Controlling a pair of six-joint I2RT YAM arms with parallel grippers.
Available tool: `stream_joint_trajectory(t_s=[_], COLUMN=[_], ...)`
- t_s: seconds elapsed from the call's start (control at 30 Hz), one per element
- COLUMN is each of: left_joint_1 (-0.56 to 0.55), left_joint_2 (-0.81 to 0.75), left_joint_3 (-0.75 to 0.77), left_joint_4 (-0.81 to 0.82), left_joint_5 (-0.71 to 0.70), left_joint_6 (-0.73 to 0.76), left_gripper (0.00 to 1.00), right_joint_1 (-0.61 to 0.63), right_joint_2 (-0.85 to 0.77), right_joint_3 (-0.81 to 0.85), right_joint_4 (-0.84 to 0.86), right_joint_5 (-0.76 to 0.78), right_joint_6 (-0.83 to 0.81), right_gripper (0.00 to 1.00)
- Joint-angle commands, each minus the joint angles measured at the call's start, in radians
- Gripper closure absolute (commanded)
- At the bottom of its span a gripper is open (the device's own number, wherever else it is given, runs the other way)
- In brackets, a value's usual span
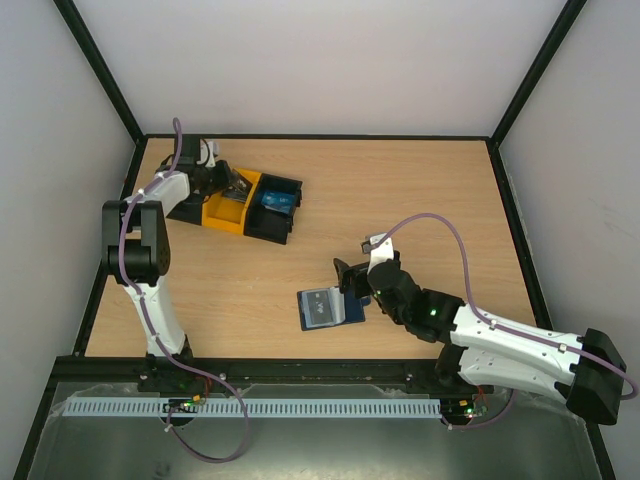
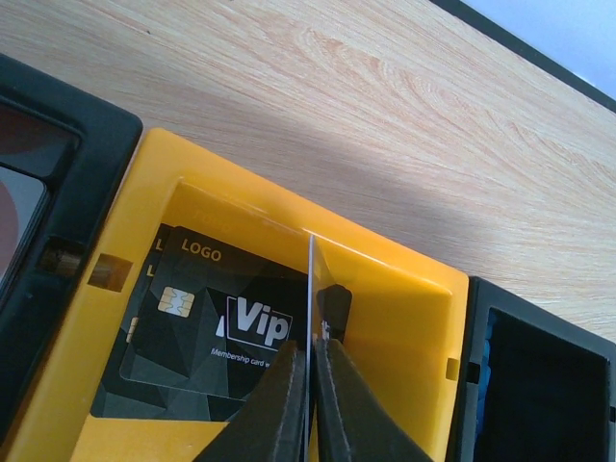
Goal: Take the credit cards out of the card holder
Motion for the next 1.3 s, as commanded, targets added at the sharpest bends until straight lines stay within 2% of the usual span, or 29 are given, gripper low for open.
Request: stream_joint_trajectory(t_s=[0.0, 0.23, 0.87, 1.27], left_joint_1=[-0.005, -0.005, -0.007, -0.007], left_joint_2=[0.020, 0.016, 0.022, -0.019], left_joint_3=[0.031, 0.029, 0.085, 0.104], left_joint_4=[-0.013, -0.006, -0.010, -0.017], left_joint_5=[-0.009, -0.019, -0.061, -0.067], left_joint_6=[-0.001, -0.011, -0.062, -0.105], left_gripper=[0.92, 0.85, 0.80, 0.71], right_joint_1=[0.005, 0.004, 0.004, 0.004], right_joint_2=[-0.019, -0.032, -0.050, -0.066], right_joint_3=[0.020, 0.010, 0.001, 0.013], right_joint_4=[0.007, 0.010, 0.023, 0.005], right_joint_5=[0.028, 0.026, 0.043, 0.047], right_joint_6=[0.003, 0.015, -0.018, -0.004], right_gripper=[0.02, 0.02, 0.02, 0.02])
